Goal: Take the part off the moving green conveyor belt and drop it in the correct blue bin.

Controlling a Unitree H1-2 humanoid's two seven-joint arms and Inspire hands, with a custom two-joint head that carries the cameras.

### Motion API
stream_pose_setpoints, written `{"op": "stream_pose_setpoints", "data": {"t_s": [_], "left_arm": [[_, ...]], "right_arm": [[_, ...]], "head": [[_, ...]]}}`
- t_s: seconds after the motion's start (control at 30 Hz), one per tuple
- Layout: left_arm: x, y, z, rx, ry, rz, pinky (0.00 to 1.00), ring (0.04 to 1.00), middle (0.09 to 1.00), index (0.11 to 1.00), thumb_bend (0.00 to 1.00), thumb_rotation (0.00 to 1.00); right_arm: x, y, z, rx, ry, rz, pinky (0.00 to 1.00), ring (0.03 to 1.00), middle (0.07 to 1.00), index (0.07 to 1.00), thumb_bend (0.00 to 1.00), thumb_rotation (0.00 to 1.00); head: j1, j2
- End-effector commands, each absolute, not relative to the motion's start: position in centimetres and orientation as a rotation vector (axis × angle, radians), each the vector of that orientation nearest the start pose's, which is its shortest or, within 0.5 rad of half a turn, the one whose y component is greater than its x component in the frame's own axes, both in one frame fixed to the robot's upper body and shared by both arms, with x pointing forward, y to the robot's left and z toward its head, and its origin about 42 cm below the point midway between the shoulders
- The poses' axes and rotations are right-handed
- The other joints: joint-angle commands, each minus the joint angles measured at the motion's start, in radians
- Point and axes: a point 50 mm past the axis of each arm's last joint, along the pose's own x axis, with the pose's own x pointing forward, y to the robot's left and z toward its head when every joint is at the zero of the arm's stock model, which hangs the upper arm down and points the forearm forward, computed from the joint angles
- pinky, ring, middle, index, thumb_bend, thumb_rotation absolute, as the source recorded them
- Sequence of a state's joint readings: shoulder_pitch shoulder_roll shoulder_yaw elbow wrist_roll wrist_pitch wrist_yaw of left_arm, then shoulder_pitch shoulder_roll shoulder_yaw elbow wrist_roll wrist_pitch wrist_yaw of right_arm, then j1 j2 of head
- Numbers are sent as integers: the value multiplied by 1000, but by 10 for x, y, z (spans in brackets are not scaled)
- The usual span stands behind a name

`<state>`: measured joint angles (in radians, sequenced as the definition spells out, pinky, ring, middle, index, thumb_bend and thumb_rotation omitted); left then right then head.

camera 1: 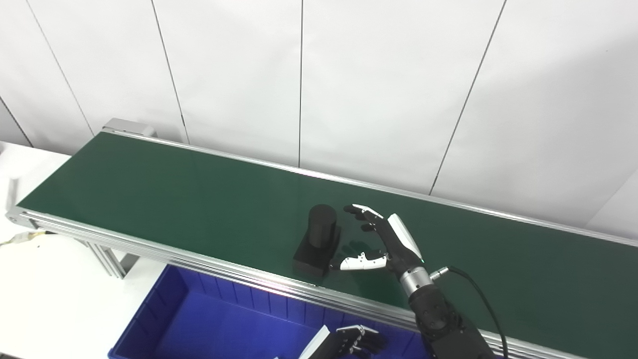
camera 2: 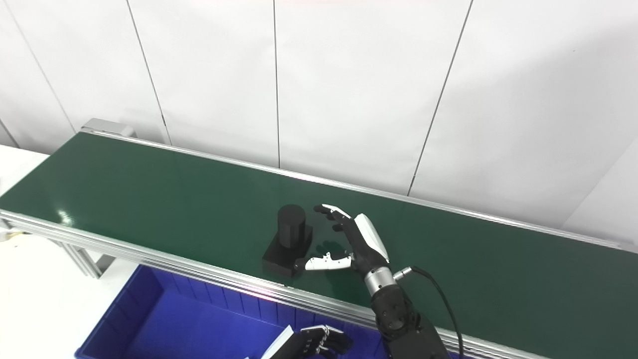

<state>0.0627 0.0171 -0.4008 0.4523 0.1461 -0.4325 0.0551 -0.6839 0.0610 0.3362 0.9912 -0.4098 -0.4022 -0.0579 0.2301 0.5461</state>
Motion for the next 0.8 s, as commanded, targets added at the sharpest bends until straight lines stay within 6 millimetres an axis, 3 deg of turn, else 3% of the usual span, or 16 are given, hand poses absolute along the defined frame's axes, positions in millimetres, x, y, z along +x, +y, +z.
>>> {"op": "stream_pose_setpoints", "data": {"t_s": [0.0,0.63,0.77], "left_arm": [[217,110,1,114,-23,-388,628,697,712,673,936,69],[215,113,0,123,-21,-391,644,706,716,671,933,64],[214,113,1,127,-24,-389,643,703,714,676,935,79]], "right_arm": [[451,-38,128,-544,-310,569,785,867,865,821,1000,323],[454,-38,130,-547,-311,556,764,863,867,824,1000,298],[453,-41,131,-552,-339,495,712,815,833,795,997,289]], "head": [[1,0],[-9,-17],[-12,-13]]}}
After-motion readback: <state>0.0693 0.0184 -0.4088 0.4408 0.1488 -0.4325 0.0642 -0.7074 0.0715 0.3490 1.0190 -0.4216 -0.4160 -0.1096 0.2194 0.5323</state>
